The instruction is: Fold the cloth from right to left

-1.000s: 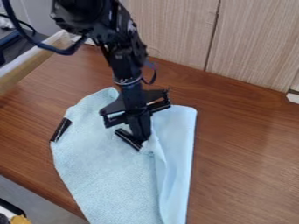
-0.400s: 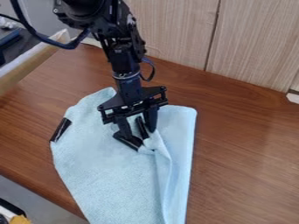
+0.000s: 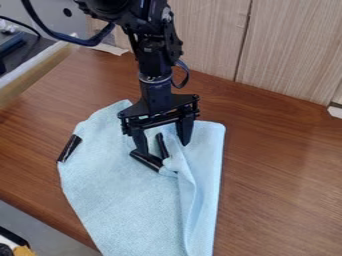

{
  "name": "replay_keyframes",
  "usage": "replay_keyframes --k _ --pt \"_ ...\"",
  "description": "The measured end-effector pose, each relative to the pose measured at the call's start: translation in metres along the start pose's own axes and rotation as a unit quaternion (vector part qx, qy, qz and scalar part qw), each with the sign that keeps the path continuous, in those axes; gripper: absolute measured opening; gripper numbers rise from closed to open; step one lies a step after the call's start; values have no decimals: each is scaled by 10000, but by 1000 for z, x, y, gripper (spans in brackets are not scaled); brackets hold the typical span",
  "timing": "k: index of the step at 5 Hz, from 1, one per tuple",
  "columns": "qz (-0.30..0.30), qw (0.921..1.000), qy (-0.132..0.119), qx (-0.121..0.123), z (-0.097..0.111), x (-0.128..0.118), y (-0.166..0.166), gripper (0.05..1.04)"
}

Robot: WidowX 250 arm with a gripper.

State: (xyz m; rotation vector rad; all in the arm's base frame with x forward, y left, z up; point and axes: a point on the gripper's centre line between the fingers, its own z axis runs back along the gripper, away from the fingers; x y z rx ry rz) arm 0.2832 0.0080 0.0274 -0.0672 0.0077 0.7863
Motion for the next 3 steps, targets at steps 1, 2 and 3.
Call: replay_keyframes --k 1,2,3 --pt "-182 9997 -134 -86 9 -4 -8 1001" --pt "-445 9987 -247 -17 19 -11 -14 1000" --pt "-879 9955 -148 -305 39 -15 -24 1001"
